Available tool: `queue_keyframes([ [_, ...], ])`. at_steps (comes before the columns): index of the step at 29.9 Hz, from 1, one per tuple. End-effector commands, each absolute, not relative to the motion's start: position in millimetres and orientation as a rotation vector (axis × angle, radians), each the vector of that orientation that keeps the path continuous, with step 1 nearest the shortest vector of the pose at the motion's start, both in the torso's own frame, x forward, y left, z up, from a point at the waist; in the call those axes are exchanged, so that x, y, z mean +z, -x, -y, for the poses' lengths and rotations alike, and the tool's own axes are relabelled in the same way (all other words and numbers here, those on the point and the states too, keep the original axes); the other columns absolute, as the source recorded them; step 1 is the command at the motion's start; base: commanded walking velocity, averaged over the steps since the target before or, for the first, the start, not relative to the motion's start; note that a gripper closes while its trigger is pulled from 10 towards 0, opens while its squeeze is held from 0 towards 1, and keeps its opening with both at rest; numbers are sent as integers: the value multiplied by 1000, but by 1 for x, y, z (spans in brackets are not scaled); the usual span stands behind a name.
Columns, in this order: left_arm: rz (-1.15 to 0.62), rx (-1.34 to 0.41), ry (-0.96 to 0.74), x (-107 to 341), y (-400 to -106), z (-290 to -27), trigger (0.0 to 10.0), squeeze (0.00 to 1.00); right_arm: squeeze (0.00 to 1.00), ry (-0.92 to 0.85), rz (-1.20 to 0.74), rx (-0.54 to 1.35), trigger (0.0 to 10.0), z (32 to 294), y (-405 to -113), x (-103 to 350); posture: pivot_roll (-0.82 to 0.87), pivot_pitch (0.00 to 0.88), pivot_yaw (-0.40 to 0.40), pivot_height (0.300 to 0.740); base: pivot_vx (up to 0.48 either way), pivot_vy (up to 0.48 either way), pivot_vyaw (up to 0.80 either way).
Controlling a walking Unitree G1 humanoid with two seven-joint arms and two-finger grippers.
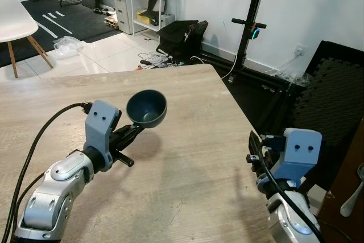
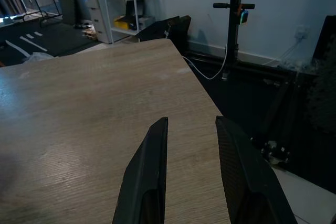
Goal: Setting the table
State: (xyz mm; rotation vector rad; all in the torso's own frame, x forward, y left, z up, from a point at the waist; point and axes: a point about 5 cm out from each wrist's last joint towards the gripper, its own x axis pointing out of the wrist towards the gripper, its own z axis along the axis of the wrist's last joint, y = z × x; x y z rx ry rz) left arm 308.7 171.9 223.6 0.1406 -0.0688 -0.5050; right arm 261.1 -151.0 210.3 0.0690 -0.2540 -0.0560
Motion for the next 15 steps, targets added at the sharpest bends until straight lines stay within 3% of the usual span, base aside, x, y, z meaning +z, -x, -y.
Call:
queue_keyframes([
  [1, 58, -500, -155, 219, -307, -174, 10000, 0, 0, -66, 236, -68, 10000, 152, -260, 205, 18, 85, 58, 740, 0, 0, 0],
  [15, 60, -497, -157, 218, -308, -174, 10000, 0, 0, -63, 233, -60, 10000, 152, -261, 204, 22, 80, 53, 740, 0, 0, 0],
])
